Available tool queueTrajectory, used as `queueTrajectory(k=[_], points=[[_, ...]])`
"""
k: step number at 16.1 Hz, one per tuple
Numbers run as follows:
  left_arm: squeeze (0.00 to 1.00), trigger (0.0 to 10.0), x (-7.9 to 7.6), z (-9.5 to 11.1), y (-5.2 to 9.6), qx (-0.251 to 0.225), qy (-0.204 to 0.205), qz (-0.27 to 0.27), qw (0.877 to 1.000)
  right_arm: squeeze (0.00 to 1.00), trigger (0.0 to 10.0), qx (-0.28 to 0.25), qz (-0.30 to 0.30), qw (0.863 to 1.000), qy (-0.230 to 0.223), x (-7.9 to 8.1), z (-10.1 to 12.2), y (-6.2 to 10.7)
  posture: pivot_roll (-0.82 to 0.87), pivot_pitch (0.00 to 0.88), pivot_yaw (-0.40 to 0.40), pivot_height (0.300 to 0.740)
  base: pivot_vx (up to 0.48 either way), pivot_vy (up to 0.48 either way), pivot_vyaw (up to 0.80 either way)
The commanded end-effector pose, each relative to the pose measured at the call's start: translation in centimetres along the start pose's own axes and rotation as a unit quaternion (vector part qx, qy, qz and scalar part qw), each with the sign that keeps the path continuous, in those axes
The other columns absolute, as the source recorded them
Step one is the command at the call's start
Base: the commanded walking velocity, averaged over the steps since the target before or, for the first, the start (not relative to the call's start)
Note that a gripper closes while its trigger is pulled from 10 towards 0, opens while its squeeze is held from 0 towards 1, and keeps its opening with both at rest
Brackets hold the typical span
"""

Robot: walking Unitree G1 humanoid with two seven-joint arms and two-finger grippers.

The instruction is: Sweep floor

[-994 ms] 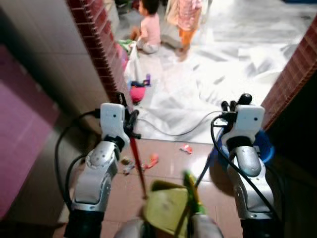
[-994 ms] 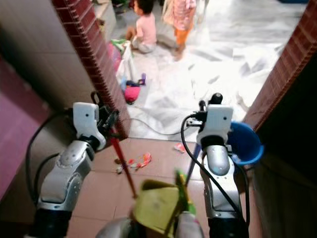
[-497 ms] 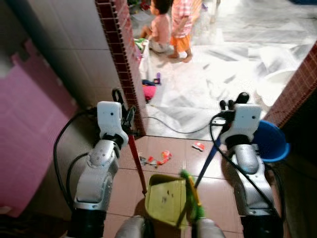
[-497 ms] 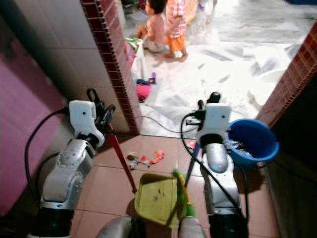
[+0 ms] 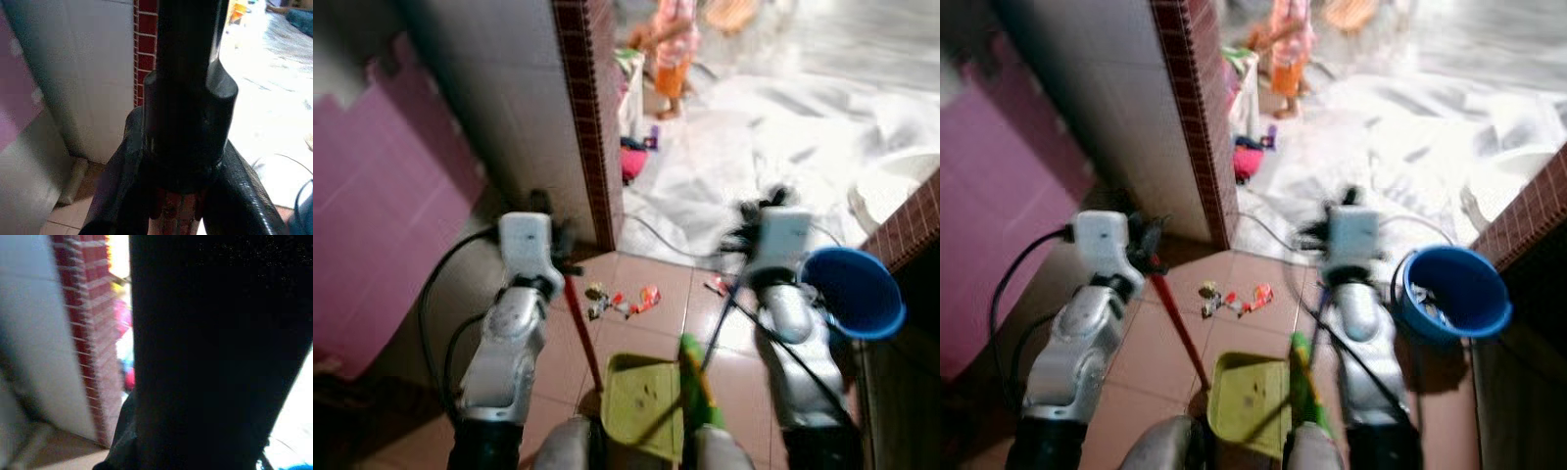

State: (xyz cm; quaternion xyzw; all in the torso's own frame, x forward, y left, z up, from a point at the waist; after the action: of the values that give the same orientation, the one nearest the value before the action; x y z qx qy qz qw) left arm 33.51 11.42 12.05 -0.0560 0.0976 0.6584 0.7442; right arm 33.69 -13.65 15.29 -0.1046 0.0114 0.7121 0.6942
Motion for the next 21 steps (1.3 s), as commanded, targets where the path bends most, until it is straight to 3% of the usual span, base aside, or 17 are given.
queueTrajectory(k=[1,5,8,13,21], points=[[0.00,10.0,-0.5,1.7,-0.3,-0.032,-0.004,-0.011,0.999,0.00,10.0,-0.008,-0.001,1.000,-0.012,-0.2,0.6,-0.8,-0.07,0.106,0.061,0.740,0.000,0.000,0.00],[0.00,10.0,-0.4,1.8,-0.7,-0.039,0.004,-0.025,0.999,0.00,10.0,-0.043,-0.001,0.999,0.014,-0.6,2.1,-1.6,-0.09,0.099,0.067,0.740,0.070,0.000,0.00],[0.00,10.0,-1.2,2.2,-1.3,-0.045,0.009,-0.037,0.998,0.00,10.0,-0.063,0.000,0.998,-0.007,-0.4,3.4,-2.1,-0.09,0.092,0.079,0.740,0.309,0.000,0.00],[0.00,10.0,-1.7,2.1,-1.2,-0.046,0.012,-0.046,0.998,0.00,10.0,-0.138,0.009,0.990,0.005,-0.4,8.1,-3.3,-0.10,0.098,0.091,0.740,0.305,0.000,0.00],[0.00,10.0,-1.7,2.1,-1.2,-0.046,0.008,-0.044,0.998,0.00,10.0,-0.147,0.035,0.988,0.013,0.3,8.3,-3.4,-0.09,0.125,0.093,0.740,0.307,0.000,0.00]])
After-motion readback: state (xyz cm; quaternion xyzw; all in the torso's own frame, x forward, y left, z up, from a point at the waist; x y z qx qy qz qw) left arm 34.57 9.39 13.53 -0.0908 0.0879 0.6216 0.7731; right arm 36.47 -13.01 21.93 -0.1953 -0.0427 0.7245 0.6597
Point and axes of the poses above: a point about 5 cm out from each wrist's last joint towards the gripper, its own y axis pointing back from the gripper into the wrist, its own z axis along the axis of the wrist's last joint, x = y × z, the point moved 5 cm from there along -y, pointing out of the wrist towards the gripper, and after that the axes turned 6 degrees about y, right-handed, at the moved point
